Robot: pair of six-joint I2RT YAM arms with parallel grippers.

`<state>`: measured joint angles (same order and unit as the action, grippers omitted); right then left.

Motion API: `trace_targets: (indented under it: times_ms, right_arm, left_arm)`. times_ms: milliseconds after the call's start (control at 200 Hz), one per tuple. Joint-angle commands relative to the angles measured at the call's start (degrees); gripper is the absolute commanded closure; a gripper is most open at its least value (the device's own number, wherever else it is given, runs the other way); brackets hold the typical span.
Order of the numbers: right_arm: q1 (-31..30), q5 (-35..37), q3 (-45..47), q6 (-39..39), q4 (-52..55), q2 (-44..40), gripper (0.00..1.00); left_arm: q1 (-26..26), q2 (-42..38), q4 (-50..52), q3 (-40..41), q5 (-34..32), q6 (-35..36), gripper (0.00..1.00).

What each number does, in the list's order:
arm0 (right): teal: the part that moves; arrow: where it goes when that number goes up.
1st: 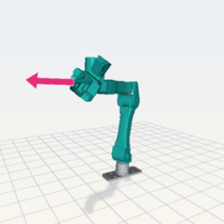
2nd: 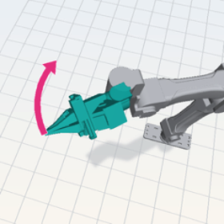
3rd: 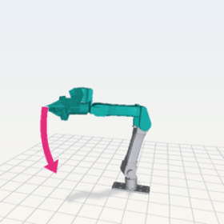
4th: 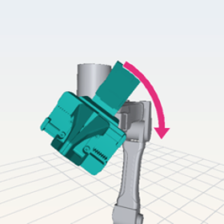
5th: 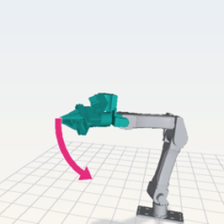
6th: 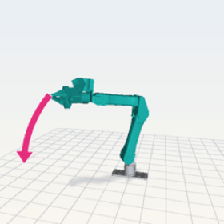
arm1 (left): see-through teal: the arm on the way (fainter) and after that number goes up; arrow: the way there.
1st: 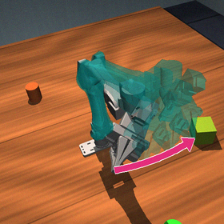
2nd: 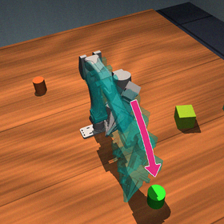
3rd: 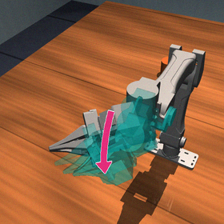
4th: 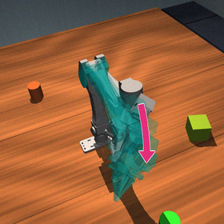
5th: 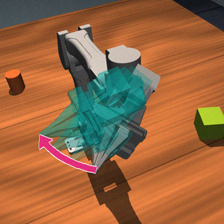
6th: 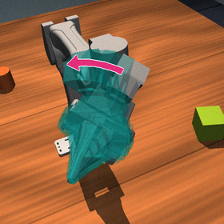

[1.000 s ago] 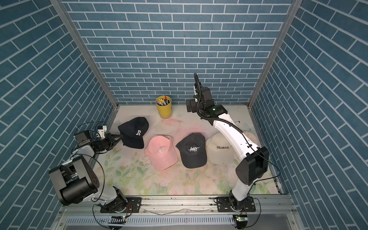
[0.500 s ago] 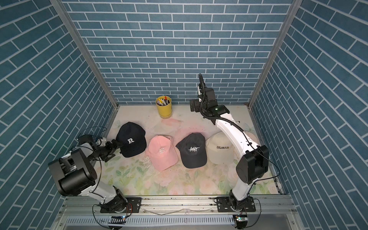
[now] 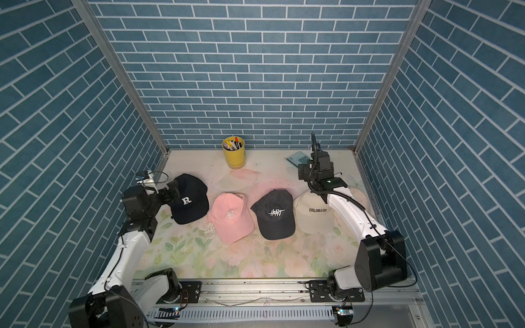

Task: Open the adjustable buckle of the baseball cap
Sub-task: Place the baseball cap at the center of the board, then reset both arms

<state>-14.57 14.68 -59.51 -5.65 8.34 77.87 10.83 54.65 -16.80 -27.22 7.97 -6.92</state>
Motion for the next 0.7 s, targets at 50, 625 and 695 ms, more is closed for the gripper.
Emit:
trace_targets:
  times_ms: [50, 625, 695]
  right_arm:
    - [7.7, 2.2, 12.7, 1.5, -9.7, -6.4, 0.01]
    - [15.4, -18.3, 41.2, 7.3, -60.9, 6.6, 0.01]
    - [15.8, -17.3, 39.1, 6.1, -59.7, 9.0, 0.01]
  left_arm:
    - [-3.4, 2.8, -26.0, 9.7, -12.4, 5.7, 0.0]
    - [-6.3, 18.2, -47.1, 18.0, -4.6, 9.4, 0.0]
    - [-6.9, 18.7, -46.6, 17.7, -2.9, 8.5, 0.0]
